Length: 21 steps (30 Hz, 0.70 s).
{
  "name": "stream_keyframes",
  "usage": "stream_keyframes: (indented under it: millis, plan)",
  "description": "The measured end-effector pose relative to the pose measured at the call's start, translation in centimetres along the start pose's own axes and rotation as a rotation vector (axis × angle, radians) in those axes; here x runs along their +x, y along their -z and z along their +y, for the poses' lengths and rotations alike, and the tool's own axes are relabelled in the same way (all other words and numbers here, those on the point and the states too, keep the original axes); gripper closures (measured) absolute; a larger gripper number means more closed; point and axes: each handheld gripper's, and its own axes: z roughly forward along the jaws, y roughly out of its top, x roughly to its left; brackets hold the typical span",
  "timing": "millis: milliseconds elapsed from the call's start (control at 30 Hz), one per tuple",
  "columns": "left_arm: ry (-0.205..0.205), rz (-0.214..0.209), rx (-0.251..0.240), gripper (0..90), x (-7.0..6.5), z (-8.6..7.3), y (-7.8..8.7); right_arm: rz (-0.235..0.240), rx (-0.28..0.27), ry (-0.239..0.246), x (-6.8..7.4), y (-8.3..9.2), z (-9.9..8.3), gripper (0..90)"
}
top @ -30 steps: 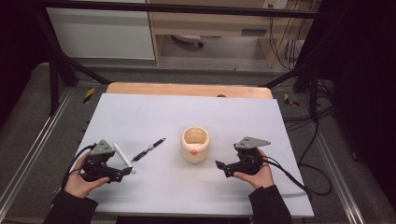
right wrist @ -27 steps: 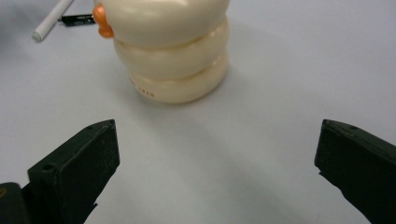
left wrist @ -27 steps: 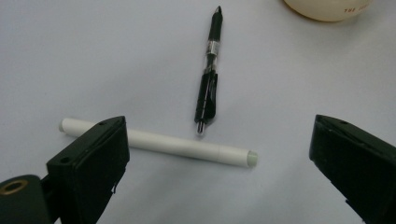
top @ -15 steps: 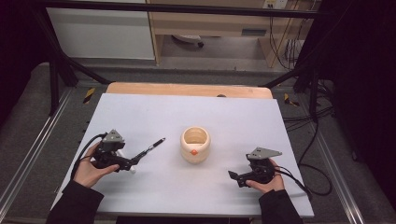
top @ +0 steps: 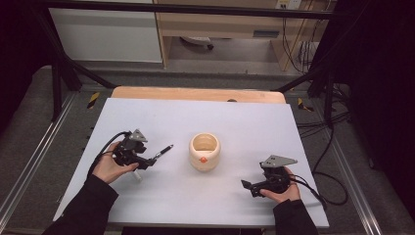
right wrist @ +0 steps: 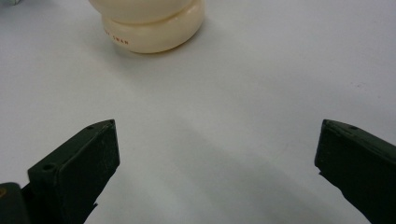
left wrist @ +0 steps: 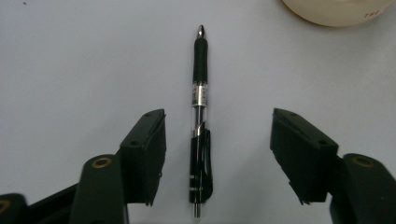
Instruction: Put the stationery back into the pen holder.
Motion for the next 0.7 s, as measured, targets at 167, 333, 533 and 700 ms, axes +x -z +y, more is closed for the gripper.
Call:
stream_keyframes:
  millis: [167, 333, 533, 700]
  plan:
    - [-0.020, -0.005, 0.053, 48.2, -0.1, 0.7, -1.3, 0.001, 0.007, 0.000, 0.0, 0.0, 0.0, 0.7]
    - [-0.021, 0.005, 0.068, 55.1, 0.1, 1.3, -2.2, 0.003, 0.011, 0.004, 0.0, 0.0, 0.0, 0.7]
    - [-0.026, 0.019, 0.090, 63.8, 0.5, 1.7, -3.3, 0.005, 0.012, 0.004, 0.0, 0.0, 0.0, 0.7]
    - [-0.034, 0.029, 0.121, 67.4, 0.8, 1.6, -4.0, 0.005, 0.013, 0.007, 0.0, -0.1, 0.0, 0.7]
